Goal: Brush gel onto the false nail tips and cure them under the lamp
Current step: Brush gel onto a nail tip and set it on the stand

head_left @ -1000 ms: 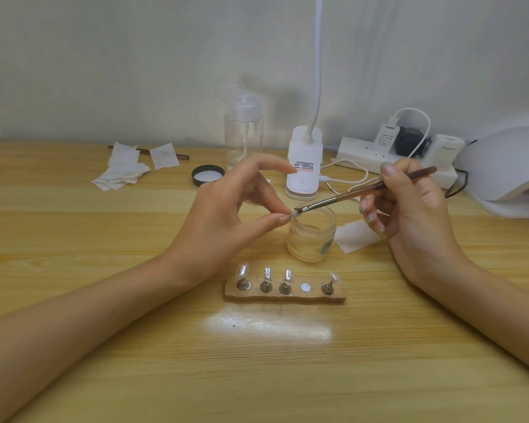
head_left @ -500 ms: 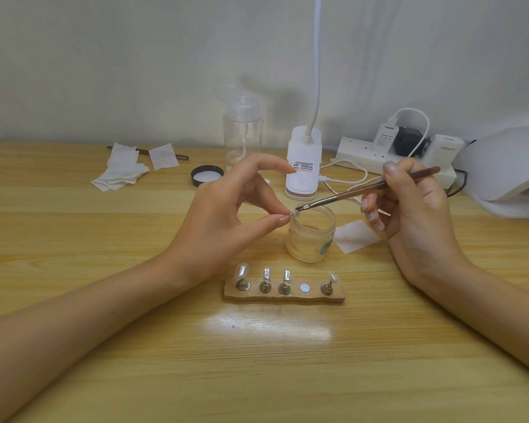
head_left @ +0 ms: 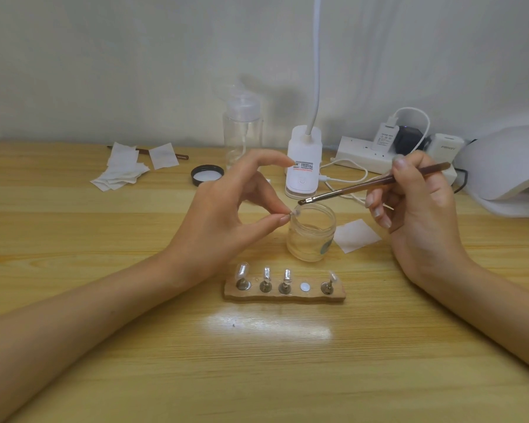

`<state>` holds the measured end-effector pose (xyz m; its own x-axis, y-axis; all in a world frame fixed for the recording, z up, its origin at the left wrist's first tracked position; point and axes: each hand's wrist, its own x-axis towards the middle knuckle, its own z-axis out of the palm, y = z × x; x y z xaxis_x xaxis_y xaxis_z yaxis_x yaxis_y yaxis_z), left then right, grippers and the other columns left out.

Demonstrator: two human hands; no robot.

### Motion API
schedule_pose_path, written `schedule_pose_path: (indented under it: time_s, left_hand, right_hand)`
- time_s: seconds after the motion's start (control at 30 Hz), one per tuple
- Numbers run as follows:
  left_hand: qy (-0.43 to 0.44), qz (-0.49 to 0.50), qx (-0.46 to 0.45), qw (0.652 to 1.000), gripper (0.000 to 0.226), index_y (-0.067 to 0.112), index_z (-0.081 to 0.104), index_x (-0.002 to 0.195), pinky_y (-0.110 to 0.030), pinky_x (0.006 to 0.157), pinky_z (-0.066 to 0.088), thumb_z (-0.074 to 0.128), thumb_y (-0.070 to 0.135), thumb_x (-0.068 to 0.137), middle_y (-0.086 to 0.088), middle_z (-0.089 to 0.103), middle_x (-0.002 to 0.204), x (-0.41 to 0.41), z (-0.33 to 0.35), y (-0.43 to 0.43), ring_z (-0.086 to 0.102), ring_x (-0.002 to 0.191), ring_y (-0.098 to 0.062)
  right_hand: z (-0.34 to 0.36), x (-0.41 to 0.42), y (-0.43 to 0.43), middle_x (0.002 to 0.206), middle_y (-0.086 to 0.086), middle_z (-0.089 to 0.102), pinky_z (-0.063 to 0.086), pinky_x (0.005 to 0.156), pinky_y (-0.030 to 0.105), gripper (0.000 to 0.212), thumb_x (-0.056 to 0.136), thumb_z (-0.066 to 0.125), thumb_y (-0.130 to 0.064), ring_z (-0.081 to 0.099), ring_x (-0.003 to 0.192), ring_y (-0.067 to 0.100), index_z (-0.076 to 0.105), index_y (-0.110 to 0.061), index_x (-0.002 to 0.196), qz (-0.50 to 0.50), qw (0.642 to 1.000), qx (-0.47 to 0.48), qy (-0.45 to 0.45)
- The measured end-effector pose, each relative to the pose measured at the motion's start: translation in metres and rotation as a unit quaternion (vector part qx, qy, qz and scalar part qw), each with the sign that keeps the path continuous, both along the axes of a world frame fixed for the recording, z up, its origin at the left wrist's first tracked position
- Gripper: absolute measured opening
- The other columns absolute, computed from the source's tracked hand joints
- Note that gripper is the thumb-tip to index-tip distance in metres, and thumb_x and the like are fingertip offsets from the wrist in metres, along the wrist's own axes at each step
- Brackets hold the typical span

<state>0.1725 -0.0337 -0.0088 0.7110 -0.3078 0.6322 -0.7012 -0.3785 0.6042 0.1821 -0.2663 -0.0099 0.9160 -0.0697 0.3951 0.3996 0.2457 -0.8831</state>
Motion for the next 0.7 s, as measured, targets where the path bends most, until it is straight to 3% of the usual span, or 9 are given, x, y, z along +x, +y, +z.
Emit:
schedule_pose_path:
  time_s: [0.7]
  left_hand:
    - [0.080,-0.017,-0.045,0.996,0.051,0.017,0.057,0.126,0.000,0.071,0.039,0.080,0.003,0.082,0.009,0.074,0.079,0.0002,0.0003,-0.0010,0.071,0.081,-0.001]
  right_hand:
    - [-0.0011,-0.0007,0.0005,0.056,0.002,0.060,0.040,0.045,0.021,0.027,0.104,0.047,-0.017,0.054,0.049,0.015,0.048,-0.023,0.078,-0.016,0.999,-0.045,-0.021]
